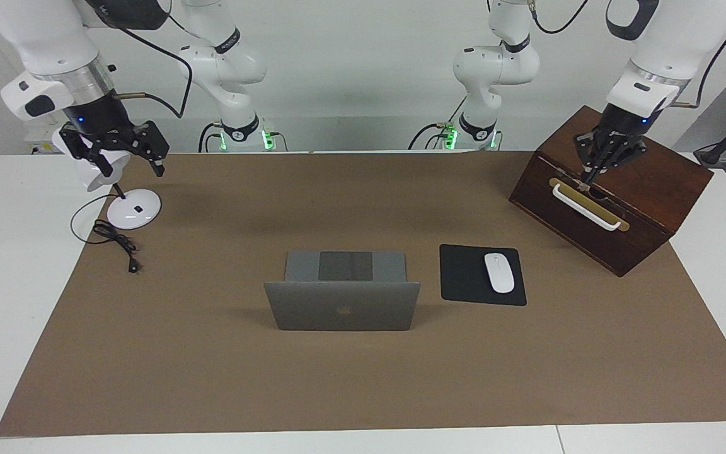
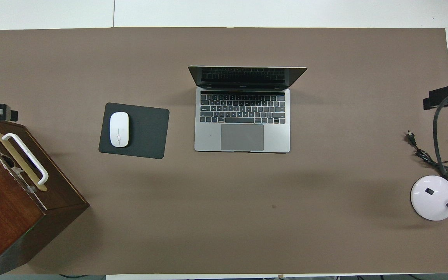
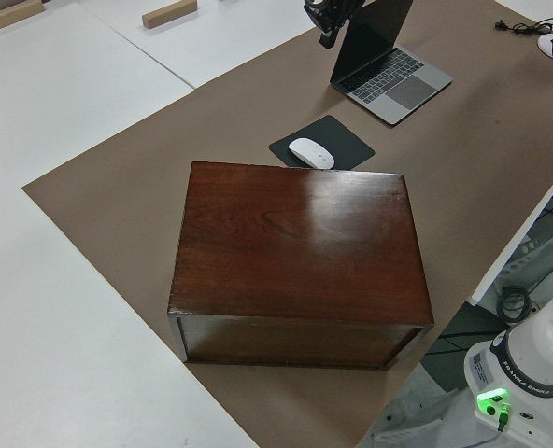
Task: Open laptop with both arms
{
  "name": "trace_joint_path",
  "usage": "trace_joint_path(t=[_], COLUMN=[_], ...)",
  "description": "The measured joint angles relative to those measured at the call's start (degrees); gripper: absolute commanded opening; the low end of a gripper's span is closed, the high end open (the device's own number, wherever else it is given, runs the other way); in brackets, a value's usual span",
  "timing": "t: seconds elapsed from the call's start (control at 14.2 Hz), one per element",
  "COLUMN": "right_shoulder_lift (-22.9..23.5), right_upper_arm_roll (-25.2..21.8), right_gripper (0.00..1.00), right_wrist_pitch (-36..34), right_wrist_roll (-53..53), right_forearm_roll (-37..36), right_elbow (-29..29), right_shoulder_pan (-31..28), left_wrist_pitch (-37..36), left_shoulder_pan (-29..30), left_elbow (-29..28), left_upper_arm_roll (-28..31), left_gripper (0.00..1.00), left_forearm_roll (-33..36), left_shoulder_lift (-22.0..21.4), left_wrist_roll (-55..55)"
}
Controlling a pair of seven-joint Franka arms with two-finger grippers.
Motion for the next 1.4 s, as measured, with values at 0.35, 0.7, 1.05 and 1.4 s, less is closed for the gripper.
trace_joint_path(t=[0.35, 0.7, 1.05, 1.4], right_shoulder_lift=[-0.26, -0.26, -0.25, -0.25], right_upper_arm_roll=[-1.3, -1.69, -1.68, -1.9], right_gripper=[1.0, 1.0, 1.0, 1.0], right_wrist_pitch=[1.68, 2.26, 3.46, 3.75], right_wrist_roll=[-1.79, -3.91, -4.07, -4.07], right_forearm_roll=[0.0, 0.0, 0.0, 0.0], right_elbow=[-0.83, -1.05, -1.39, -1.48], right_shoulder_pan=[0.33, 0.32, 0.35, 0.9], left_wrist_pitch=[-4.79, -6.89, -9.66, -9.64], left_shoulder_pan=[2.42, 3.11, 3.71, 3.44], left_elbow=[0.18, 0.21, 0.21, 0.21], left_upper_arm_roll=[-0.01, -0.02, 0.1, -0.39], left_gripper=[1.0, 1.0, 1.0, 1.0], left_forearm_roll=[1.24, 2.45, 2.47, 2.47], left_shoulder_lift=[0.07, 0.09, 0.22, 0.25], left_wrist_roll=[0.06, 0.05, 0.05, -1.17])
